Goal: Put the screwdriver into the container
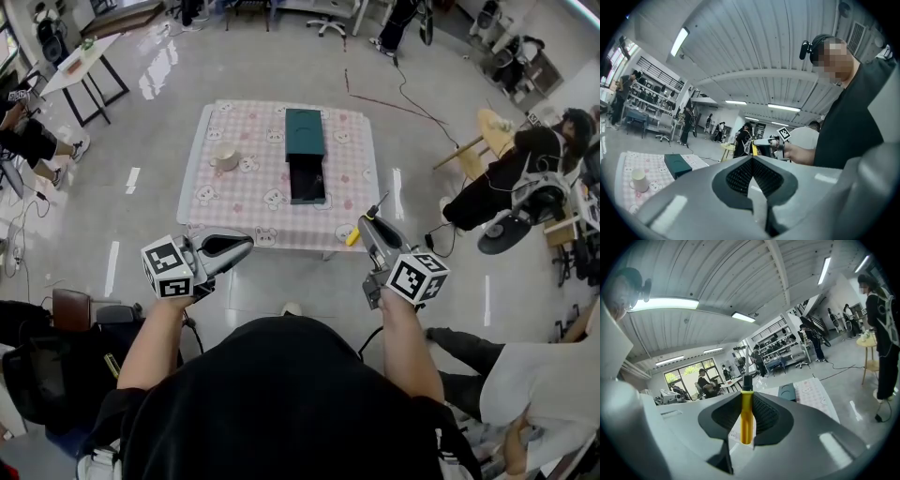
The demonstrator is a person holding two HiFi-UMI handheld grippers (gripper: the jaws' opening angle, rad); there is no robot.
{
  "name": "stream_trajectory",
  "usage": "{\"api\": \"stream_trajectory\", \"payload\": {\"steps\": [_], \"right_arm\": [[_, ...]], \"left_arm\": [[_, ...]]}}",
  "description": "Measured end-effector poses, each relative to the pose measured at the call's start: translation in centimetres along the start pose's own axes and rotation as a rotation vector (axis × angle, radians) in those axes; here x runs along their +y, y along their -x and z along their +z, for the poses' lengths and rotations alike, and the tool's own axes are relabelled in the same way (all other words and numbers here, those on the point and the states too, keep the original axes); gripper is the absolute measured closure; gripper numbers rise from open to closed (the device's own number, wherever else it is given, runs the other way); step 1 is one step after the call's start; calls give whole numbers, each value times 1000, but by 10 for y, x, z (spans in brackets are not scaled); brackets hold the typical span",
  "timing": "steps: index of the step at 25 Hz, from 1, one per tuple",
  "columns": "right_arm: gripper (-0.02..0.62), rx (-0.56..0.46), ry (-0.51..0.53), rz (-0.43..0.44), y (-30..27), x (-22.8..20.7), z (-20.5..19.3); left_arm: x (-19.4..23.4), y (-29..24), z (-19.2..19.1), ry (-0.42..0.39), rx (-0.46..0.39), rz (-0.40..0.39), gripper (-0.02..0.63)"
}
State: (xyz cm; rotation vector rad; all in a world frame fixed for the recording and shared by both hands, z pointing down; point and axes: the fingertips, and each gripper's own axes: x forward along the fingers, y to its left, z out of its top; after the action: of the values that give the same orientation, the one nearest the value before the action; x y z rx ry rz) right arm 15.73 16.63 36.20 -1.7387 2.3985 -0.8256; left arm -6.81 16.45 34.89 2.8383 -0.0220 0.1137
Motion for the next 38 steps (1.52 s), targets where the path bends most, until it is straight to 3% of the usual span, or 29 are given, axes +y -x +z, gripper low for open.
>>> {"api": "stream_trajectory", "payload": {"steps": [20,38], "right_arm": [[492,5,-2,75,-34,-9,24],[492,-14,-9,106,-22,-58,43]], "left_arm": [[23,-3,21,9,-17,55,606],[29,-61,24,-4,18,64,606]]}}
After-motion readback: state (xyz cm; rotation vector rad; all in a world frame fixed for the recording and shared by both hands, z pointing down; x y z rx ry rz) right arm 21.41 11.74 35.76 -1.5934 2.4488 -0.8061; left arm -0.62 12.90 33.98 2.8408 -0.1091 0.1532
